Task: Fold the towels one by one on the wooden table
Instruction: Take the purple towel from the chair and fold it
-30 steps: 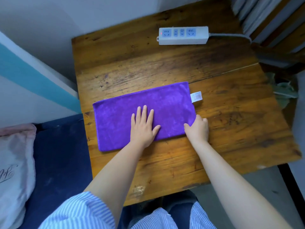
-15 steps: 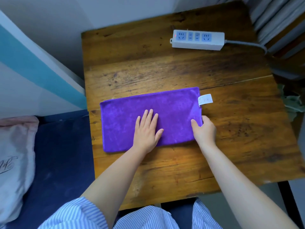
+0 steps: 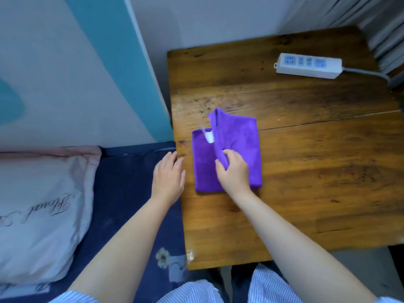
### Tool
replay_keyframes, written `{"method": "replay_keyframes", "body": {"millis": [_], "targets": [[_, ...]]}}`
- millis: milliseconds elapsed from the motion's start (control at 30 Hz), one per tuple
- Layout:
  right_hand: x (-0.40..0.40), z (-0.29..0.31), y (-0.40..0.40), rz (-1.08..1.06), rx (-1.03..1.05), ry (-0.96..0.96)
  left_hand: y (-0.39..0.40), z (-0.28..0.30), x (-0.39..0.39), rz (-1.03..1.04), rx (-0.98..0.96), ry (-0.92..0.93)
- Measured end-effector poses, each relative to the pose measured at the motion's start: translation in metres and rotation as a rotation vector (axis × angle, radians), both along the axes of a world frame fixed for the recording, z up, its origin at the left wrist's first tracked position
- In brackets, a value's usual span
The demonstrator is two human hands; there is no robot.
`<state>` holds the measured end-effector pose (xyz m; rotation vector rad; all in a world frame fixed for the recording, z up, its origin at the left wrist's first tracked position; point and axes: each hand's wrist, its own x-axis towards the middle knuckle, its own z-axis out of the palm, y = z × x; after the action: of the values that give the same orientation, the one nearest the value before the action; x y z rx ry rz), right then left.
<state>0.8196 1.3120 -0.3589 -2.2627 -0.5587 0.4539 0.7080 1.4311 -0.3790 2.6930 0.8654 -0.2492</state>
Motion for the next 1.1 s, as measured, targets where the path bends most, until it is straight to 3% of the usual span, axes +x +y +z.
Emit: {"method": "replay_keyframes", "body": {"millis": [167, 300, 400, 533, 633, 867, 1000, 1100], "targets": [[-0.038, -0.032, 0.014, 0.395, -0.439, -0.025, 0.023, -0.015, -0.039, 0.037, -0.051, -0.031], [-0.036, -0.029, -0.008, 0.462, -0.328, 0.044, 0.021, -0.020, -0.039, 0.066, -0.204, -0.051], [-0.024, -0.027, -0.030, 0.467, -0.271, -0.095, 0.006, -0.015, -0.016, 0.145, -0.375, -0.112], [0.001, -0.027, -0.053, 0.507, -0.430, -0.336, -0.026, -0.008, 0.009, 0.224, -0.453, -0.061], [0.010, -0.030, -0.061, 0.543, -0.612, -0.290, -0.040, -0.012, 0.016, 0.262, -0.461, -0.050], [0.009, -0.047, -0.062, 0.544, -0.634, -0.281, -0.033, -0.029, 0.005, 0.537, -0.585, -0.163], [0.011, -0.042, -0.060, 0.613, -0.747, -0.222, -0.036, -0.029, 0.007, 0.520, -0.555, -0.148], [0.016, -0.036, -0.061, 0.647, -0.753, -0.367, -0.039, -0.031, 0.006, 0.185, -0.173, -0.356]]}}
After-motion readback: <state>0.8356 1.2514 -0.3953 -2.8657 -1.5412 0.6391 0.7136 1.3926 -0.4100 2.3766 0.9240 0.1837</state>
